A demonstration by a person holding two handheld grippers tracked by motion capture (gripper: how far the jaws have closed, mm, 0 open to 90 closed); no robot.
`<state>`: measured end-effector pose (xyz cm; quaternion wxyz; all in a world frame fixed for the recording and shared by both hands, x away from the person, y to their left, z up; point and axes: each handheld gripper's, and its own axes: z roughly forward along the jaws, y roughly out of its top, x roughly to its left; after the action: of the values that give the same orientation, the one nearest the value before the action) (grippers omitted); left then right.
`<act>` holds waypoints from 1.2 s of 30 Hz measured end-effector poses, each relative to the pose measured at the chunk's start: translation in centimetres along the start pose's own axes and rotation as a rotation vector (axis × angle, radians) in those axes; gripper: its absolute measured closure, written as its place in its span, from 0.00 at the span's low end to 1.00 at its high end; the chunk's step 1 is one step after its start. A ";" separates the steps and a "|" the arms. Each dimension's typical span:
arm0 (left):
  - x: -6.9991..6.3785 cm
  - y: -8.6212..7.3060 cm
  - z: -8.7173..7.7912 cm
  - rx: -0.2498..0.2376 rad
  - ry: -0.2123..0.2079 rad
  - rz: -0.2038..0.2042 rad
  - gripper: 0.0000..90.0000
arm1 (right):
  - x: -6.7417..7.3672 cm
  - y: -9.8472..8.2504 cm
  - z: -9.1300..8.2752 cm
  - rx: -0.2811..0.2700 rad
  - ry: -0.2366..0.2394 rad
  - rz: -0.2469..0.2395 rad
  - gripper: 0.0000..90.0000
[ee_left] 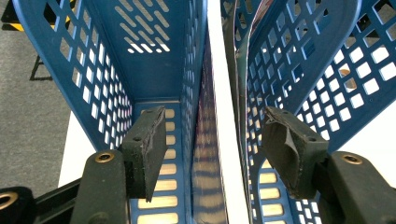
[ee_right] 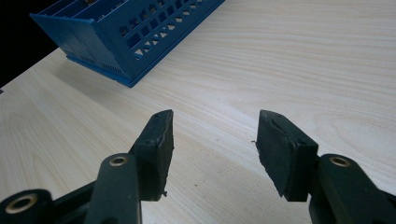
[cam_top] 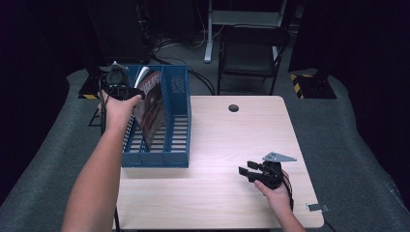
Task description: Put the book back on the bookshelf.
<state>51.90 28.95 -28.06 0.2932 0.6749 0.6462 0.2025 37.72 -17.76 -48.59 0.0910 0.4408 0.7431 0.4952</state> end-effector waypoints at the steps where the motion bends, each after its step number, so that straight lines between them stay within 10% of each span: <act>1: 0.0 0.0 0.0 0.000 0.000 0.000 0.45 | 0.0 0.0 0.0 0.001 0.000 0.000 0.51; 19: 0.7 -0.2 -2.0 -0.018 -0.015 -0.006 0.45 | -0.1 -0.1 0.2 0.004 -0.003 0.001 0.50; 36: 0.4 -0.9 -6.1 -0.017 -0.055 0.097 0.45 | -0.1 -0.2 0.1 0.012 0.001 0.001 0.50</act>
<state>47.30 30.16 -24.09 0.3065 0.7082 0.6026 0.2034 37.73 -17.79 -48.81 0.0877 0.4415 0.7460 0.4909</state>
